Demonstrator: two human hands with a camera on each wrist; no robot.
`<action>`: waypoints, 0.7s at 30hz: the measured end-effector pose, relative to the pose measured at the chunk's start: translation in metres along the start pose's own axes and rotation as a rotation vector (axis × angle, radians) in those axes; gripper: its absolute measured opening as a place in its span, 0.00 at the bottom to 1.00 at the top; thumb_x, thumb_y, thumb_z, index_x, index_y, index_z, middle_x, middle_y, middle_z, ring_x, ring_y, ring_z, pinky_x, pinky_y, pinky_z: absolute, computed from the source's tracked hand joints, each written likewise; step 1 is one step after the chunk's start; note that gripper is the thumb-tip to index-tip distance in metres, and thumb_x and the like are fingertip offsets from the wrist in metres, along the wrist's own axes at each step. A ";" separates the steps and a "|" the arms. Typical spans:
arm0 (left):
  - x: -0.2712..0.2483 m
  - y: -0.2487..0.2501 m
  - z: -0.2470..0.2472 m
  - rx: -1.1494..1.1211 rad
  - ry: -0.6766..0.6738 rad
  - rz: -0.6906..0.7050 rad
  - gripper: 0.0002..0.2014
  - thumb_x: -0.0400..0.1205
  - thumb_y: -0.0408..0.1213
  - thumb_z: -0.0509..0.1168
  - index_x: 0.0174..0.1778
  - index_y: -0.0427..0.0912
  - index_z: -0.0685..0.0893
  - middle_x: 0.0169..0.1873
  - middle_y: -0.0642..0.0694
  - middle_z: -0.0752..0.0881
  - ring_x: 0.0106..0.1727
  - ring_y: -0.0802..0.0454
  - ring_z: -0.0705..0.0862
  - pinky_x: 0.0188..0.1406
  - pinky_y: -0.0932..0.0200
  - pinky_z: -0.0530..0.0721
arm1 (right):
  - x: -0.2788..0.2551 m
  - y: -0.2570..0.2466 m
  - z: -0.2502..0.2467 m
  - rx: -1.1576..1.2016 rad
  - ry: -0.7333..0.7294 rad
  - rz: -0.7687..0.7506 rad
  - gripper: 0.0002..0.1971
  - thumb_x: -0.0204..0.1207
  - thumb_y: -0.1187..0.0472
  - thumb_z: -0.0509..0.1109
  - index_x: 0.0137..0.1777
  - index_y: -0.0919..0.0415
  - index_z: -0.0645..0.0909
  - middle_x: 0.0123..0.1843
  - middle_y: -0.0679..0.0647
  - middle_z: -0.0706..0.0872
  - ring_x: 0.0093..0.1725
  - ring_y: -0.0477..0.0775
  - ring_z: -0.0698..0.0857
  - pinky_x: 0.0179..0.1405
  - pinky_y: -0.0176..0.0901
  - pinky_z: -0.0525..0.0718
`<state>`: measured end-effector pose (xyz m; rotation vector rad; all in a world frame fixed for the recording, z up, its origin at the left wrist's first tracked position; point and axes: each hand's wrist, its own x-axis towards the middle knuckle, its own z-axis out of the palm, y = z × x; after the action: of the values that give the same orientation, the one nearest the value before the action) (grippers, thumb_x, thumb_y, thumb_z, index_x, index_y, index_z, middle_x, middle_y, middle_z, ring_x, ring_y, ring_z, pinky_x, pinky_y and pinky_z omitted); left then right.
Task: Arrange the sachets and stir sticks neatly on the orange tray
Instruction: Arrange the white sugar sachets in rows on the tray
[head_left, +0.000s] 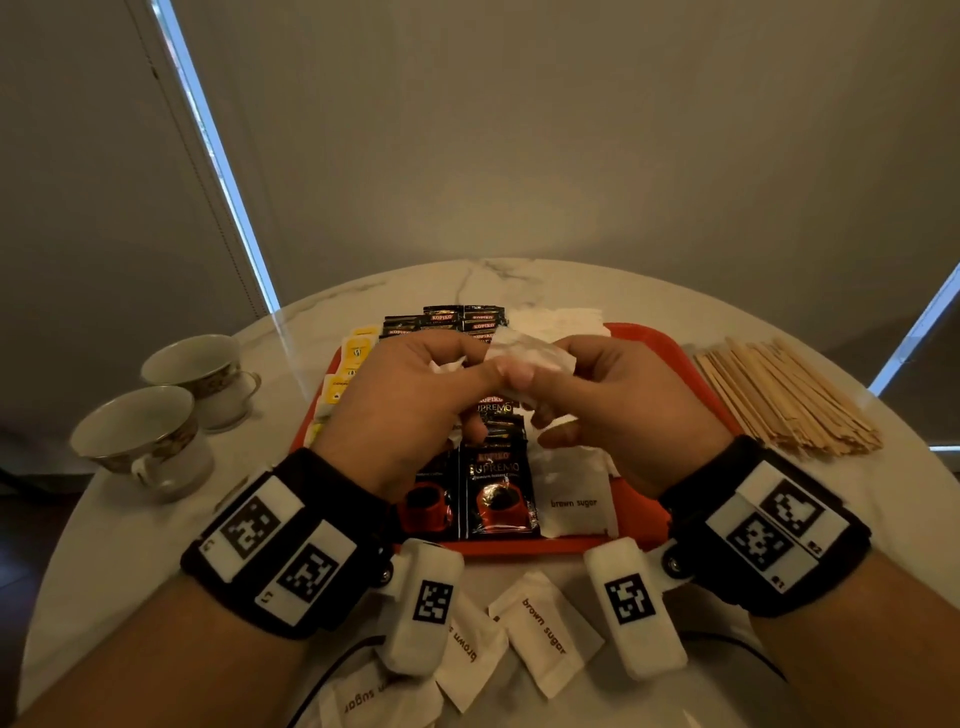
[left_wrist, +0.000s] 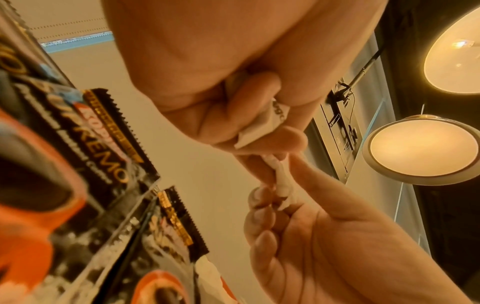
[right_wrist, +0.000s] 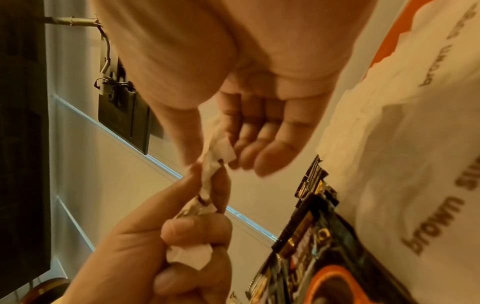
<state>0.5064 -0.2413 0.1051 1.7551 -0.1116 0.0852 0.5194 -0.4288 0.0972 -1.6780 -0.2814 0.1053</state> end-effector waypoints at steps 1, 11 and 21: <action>0.001 0.000 0.000 -0.023 0.018 -0.010 0.06 0.81 0.42 0.77 0.46 0.44 0.94 0.29 0.48 0.89 0.22 0.56 0.80 0.18 0.64 0.71 | -0.001 -0.001 0.000 -0.001 -0.039 0.021 0.18 0.71 0.51 0.80 0.56 0.61 0.89 0.44 0.56 0.93 0.40 0.51 0.90 0.44 0.47 0.91; 0.004 0.005 -0.004 -0.137 0.092 -0.030 0.07 0.81 0.45 0.75 0.44 0.47 0.95 0.44 0.40 0.94 0.26 0.55 0.81 0.25 0.60 0.74 | -0.003 -0.005 -0.005 -0.058 -0.108 0.156 0.23 0.58 0.51 0.82 0.52 0.62 0.90 0.39 0.57 0.93 0.34 0.52 0.87 0.39 0.45 0.89; 0.002 0.002 -0.004 -0.084 0.033 -0.069 0.02 0.80 0.36 0.78 0.43 0.45 0.92 0.30 0.49 0.89 0.26 0.57 0.83 0.22 0.63 0.75 | -0.001 -0.009 -0.009 0.041 0.054 0.119 0.04 0.76 0.62 0.77 0.46 0.61 0.92 0.42 0.57 0.92 0.40 0.52 0.88 0.41 0.47 0.89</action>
<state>0.5084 -0.2376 0.1077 1.6708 -0.0304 0.0589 0.5196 -0.4372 0.1076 -1.6541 -0.1383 0.1535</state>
